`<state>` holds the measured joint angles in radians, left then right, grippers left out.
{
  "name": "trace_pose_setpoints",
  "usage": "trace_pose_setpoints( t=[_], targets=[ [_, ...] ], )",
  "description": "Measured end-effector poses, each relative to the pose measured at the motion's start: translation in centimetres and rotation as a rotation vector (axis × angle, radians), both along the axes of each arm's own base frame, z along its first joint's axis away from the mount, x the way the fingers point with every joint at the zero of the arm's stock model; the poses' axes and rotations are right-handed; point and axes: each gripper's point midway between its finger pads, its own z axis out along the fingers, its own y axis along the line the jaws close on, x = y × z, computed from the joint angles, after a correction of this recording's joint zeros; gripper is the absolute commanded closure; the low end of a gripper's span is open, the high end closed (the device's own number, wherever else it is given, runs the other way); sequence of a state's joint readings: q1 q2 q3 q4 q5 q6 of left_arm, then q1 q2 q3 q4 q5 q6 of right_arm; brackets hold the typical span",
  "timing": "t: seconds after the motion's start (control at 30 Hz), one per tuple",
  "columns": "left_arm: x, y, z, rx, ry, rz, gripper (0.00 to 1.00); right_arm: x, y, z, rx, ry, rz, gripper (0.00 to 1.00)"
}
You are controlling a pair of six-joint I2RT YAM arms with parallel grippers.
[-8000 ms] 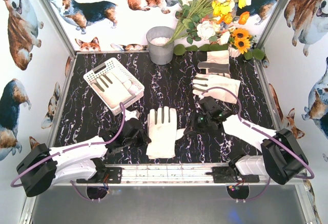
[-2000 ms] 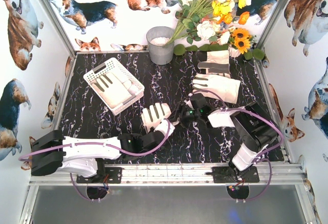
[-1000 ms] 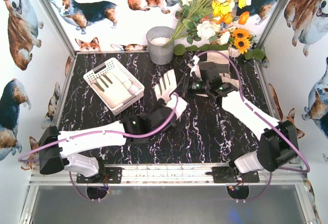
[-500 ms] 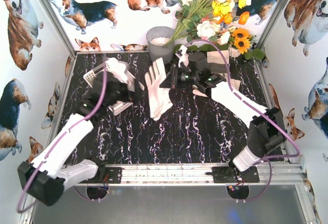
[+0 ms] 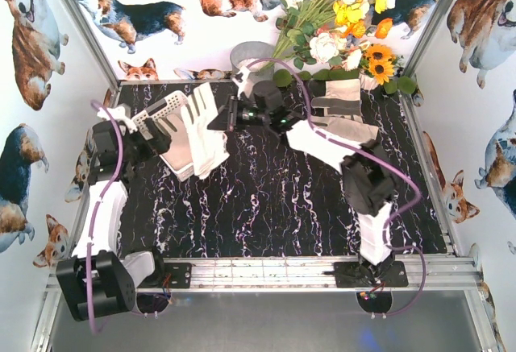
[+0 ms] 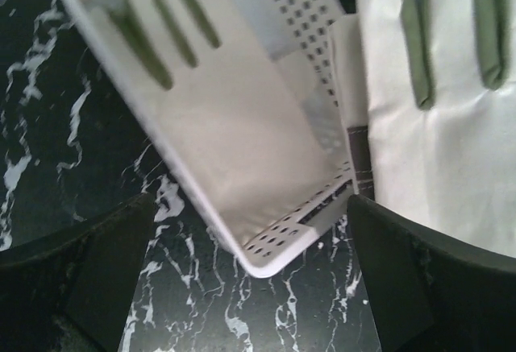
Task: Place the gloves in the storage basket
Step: Pick up the glove from the center of the board.
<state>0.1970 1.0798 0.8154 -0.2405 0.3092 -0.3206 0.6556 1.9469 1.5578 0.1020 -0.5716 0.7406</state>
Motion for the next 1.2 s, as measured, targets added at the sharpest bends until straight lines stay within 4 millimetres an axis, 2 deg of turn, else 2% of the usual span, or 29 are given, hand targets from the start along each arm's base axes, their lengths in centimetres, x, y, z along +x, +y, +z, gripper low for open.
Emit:
trace_pose_setpoints(
  t=[0.17,0.27,0.37,0.5,0.8,0.93,1.1,1.2],
  targets=[
    [-1.2,2.6,-3.4,-0.021,0.063,0.113,0.00,1.2,2.9,-1.0,0.028,0.013,0.035,1.00],
    [-1.7,3.2,-4.0,-0.027,0.062,0.142,0.00,1.5,4.2,-0.9,0.050,0.014,0.056,1.00],
    [-1.7,2.8,-3.1,-0.036,0.009,0.122,0.00,1.5,5.3,-0.7,0.069,0.002,0.083,1.00],
    [-1.1,1.6,-0.9,-0.081,-0.100,0.056,0.00,0.7,6.0,-0.2,0.085,-0.006,0.133,1.00],
    [-1.4,-2.3,3.2,-0.330,-0.235,-0.130,0.00,-0.9,5.9,0.2,0.070,-0.024,0.209,1.00],
    [-2.1,-3.7,4.3,-0.392,-0.233,-0.206,0.00,-2.0,5.3,2.4,0.091,-0.047,0.237,1.00],
    [-2.7,-4.9,4.6,-0.459,-0.203,-0.264,0.00,-3.8,4.1,7.2,0.152,-0.115,0.269,1.00],
    [-3.1,-5.7,5.8,-0.508,-0.217,-0.314,0.00,-4.8,3.5,9.9,0.190,-0.162,0.289,1.00]
  ],
)
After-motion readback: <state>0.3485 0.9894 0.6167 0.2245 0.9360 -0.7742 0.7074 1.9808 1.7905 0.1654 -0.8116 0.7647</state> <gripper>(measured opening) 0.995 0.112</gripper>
